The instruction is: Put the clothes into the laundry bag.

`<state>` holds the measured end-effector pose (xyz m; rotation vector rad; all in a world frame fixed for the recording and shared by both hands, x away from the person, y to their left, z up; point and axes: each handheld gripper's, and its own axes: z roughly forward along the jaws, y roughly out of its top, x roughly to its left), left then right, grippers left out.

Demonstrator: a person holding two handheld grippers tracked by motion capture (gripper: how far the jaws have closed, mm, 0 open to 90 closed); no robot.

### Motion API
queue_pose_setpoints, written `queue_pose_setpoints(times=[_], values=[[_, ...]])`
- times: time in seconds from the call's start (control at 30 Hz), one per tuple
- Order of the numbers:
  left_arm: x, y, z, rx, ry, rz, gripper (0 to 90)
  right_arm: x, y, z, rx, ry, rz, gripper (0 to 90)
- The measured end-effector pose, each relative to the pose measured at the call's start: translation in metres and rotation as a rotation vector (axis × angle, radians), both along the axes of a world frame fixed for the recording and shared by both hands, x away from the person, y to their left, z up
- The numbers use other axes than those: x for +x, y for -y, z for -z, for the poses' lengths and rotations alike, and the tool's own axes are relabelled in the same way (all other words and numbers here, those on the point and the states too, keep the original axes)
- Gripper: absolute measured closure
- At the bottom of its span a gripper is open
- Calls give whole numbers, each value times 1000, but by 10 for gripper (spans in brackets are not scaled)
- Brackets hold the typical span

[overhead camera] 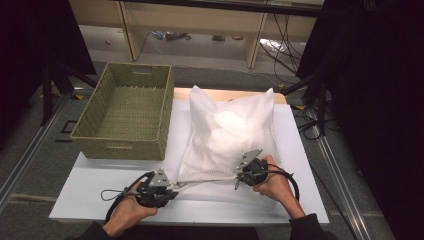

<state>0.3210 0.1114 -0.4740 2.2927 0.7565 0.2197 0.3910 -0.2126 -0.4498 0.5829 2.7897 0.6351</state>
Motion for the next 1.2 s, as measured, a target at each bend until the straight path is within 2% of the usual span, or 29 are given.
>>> queue_pose_setpoints(times=[0.03,0.1,0.17,0.2,0.23,0.27,0.33,0.37,0.4,0.47,0.5,0.53,0.6,0.63,0.67,0.73,0.77,0.8,0.83,0.87,0.93,0.97,1.0,1.07,1.1,1.13,1.2], values=[[0,3,1,5,6,-1,824,-1,1,-1,11,10,8,849],[0,3,0,-3,4,3,813,-1,2,-2,21,7,22,838],[1,0,-1,-21,1,-23,793,-4,6,-5,46,16,29,791],[2,-1,-2,-21,-4,-19,798,-7,9,-8,66,3,53,752],[3,-2,-2,-22,5,-21,810,-7,12,-11,76,46,44,734],[3,-2,-1,-26,-4,-29,825,-11,17,-17,91,41,70,719],[2,-3,-2,-17,4,-13,850,-19,26,-22,114,66,103,685],[3,-3,-1,-11,10,-10,860,-23,30,-24,120,82,125,676],[1,-2,-1,-18,-2,-18,866,-26,36,-24,135,84,118,660],[0,-1,-2,-13,2,-8,875,-39,49,-24,151,97,173,632],[-1,-1,-2,-12,0,0,876,-42,54,-24,150,95,184,627],[-1,-1,-1,-10,4,-1,878,-47,60,-23,148,73,212,618],[-2,0,-1,10,5,21,880,-53,70,-20,149,100,244,606],[-4,1,1,-4,-9,15,881,-55,74,-19,155,89,266,598],[-4,1,1,11,-2,24,881,-56,77,-18,161,89,279,594],[-4,0,2,13,-7,24,881,-56,80,-17,169,106,292,580],[-5,0,3,7,-10,23,881,-55,80,-18,167,100,295,571],[-6,1,3,7,-13,19,880,-53,81,-17,174,131,280,561],[-6,1,3,0,-16,29,877,-55,80,-19,175,116,300,545],[-6,1,2,-2,-13,40,867,-55,80,-20,176,107,313,539],[-7,-1,1,-9,-22,22,784,-54,79,-20,192,113,301,525],[-9,-2,-1,-12,-20,24,735,-54,78,-19,212,136,312,514],[-10,-3,-2,4,-6,40,704,-54,78,-21,207,108,319,505],[-15,-4,-6,-5,13,36,649,-52,77,-21,218,127,299,489],[-16,-7,-10,-9,28,26,605,-53,76,-21,226,109,320,484],[-17,-8,-11,-24,31,20,558,-53,75,-22,231,109,311,480],[-19,-11,-14,-26,53,15,545,-53,74,-23,247,105,318,467]])
